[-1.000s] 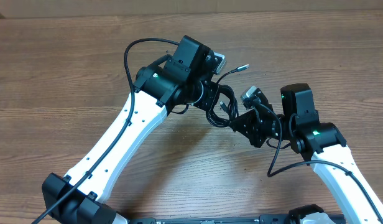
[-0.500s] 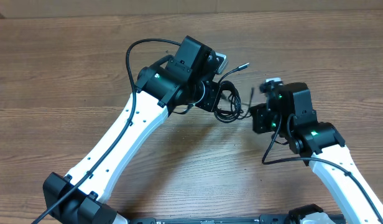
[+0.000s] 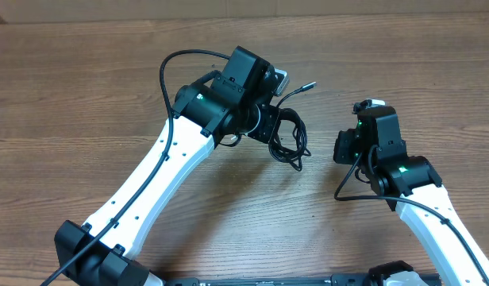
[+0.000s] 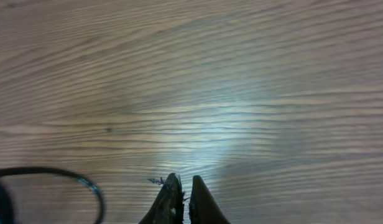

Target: Untangle cables

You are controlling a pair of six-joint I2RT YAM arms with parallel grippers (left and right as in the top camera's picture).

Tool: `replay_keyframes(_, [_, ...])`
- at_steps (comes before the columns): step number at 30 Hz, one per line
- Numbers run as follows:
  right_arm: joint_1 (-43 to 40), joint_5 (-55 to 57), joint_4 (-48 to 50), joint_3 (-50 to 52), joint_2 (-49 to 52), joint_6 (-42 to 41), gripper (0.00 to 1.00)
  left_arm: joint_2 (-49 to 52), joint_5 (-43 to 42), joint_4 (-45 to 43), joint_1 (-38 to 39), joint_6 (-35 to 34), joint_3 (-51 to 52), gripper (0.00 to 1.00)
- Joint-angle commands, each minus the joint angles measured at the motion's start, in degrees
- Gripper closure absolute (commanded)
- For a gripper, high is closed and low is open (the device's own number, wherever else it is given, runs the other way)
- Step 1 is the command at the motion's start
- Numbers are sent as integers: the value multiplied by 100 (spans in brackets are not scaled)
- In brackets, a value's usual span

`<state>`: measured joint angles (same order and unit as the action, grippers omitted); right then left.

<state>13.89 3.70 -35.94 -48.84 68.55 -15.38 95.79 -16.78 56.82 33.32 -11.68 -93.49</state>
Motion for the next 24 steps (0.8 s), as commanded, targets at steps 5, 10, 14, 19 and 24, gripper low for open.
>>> replay_keyframes(5, [-13,-3202,616,-63,4,1386,80,-103,584,-26,-31,-13,-166,96])
replay_keyframes(10, [-7,-4207,1078,-63,4,1397,76,-103,575,-151,-28,-13,-164,96])
replay_keyframes(14, [-7,-4765,1318,-63,4,1394,71,-103,509,-315,-26,-114,-164,96])
replay_keyframes(19, [0,-4793,1235,-63,4,1394,68,-103,511,-671,-26,-693,-164,96])
replay_keyframes(24, [0,-4795,1073,-63,4,1394,68,-103,328,-942,-26,-835,-164,96])
